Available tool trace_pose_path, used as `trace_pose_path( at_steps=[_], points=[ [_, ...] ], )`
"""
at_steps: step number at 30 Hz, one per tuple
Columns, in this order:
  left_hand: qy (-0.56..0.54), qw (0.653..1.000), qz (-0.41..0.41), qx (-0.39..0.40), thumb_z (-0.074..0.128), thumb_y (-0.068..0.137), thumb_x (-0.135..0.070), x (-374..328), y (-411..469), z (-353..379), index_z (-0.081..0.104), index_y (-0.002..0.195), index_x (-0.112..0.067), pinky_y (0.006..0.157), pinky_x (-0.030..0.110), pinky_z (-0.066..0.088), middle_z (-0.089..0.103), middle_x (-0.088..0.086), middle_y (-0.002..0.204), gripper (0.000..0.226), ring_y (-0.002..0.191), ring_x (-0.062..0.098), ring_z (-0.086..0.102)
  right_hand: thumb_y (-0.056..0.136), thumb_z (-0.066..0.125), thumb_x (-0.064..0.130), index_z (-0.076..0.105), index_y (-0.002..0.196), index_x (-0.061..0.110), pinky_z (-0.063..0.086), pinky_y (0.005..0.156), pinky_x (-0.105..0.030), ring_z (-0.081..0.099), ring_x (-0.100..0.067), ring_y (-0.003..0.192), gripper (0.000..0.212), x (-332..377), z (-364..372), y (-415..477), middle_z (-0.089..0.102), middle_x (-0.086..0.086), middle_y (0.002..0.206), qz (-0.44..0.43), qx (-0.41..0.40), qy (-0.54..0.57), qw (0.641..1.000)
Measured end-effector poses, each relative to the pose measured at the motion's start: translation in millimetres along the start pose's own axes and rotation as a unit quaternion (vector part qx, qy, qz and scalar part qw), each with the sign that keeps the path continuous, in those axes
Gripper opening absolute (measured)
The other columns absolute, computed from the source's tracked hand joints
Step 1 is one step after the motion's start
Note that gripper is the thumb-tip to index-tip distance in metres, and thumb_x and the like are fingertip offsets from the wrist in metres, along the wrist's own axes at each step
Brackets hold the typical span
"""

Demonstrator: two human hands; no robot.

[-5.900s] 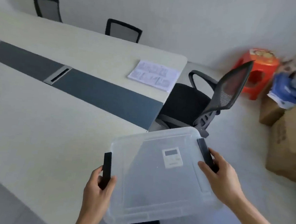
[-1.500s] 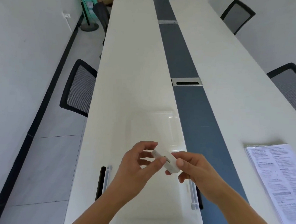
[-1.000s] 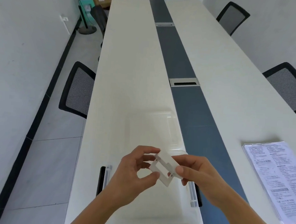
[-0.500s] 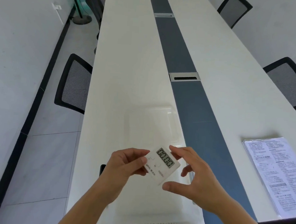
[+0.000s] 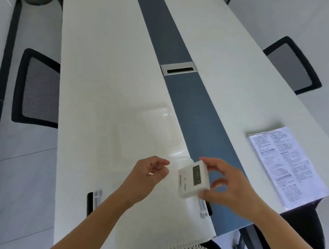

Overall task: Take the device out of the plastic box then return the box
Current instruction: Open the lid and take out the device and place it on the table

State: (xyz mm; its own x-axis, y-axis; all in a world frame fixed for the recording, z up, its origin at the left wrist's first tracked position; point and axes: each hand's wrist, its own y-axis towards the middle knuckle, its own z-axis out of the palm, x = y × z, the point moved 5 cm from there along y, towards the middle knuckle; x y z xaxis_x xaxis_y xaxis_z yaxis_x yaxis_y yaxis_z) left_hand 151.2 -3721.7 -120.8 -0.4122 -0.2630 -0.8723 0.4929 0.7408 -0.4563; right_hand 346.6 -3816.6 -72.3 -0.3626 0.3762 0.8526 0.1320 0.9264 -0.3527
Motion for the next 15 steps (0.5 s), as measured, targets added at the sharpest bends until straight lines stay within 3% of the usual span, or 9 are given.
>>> trace_pose_path(
  at_steps=[2,4,6,9,15],
  points=[
    [0.142,0.986,0.040,-0.076,0.057,0.090,-0.025,2,13,-6,0.064,0.112,-0.021,0.094,0.032,0.050,0.067,-0.005,0.110,0.023,0.105,0.012,0.061,0.061,0.088,0.013,0.058,0.112,0.030,0.055,0.073,-0.022,0.061,0.000,0.104,0.061,-23,-24,18,0.068,0.013,0.106,0.037,-0.076,0.033,0.996],
    [0.241,0.963,0.057,-0.103,0.053,0.092,-0.028,11,23,-9,0.060,0.120,-0.019,0.100,0.031,0.041,0.061,-0.003,0.121,0.030,0.115,0.015,0.054,0.062,0.088,0.012,0.056,0.114,0.021,0.052,0.079,-0.022,0.062,0.000,0.101,0.062,-54,-48,41,0.066,0.009,0.110,0.071,-0.147,0.046,0.986],
    [0.315,0.944,0.032,-0.098,0.046,0.095,-0.034,27,28,-9,0.057,0.125,-0.019,0.102,0.032,0.034,0.059,-0.002,0.126,0.036,0.120,0.019,0.051,0.062,0.088,0.019,0.053,0.117,0.017,0.054,0.085,-0.034,0.062,-0.005,0.104,0.066,-88,-69,68,0.064,0.004,0.114,0.103,-0.196,0.046,0.974],
    [0.407,0.907,0.013,-0.106,0.029,0.095,-0.045,46,26,-6,0.058,0.125,-0.020,0.102,0.034,0.033,0.065,0.000,0.118,0.049,0.112,0.022,0.057,0.057,0.087,0.032,0.050,0.120,0.017,0.054,0.090,-0.043,0.063,-0.013,0.110,0.074,-127,-90,108,0.063,0.003,0.120,0.137,-0.244,0.031,0.960],
    [0.469,0.869,0.000,-0.156,0.022,0.091,-0.040,52,31,0,0.064,0.115,-0.018,0.095,0.036,0.041,0.070,-0.002,0.096,0.054,0.093,0.022,0.064,0.069,0.082,0.027,0.041,0.126,0.012,0.050,0.087,-0.034,0.059,-0.020,0.116,0.072,-159,-109,178,0.060,-0.002,0.128,0.146,-0.304,0.029,0.941]
  ],
)
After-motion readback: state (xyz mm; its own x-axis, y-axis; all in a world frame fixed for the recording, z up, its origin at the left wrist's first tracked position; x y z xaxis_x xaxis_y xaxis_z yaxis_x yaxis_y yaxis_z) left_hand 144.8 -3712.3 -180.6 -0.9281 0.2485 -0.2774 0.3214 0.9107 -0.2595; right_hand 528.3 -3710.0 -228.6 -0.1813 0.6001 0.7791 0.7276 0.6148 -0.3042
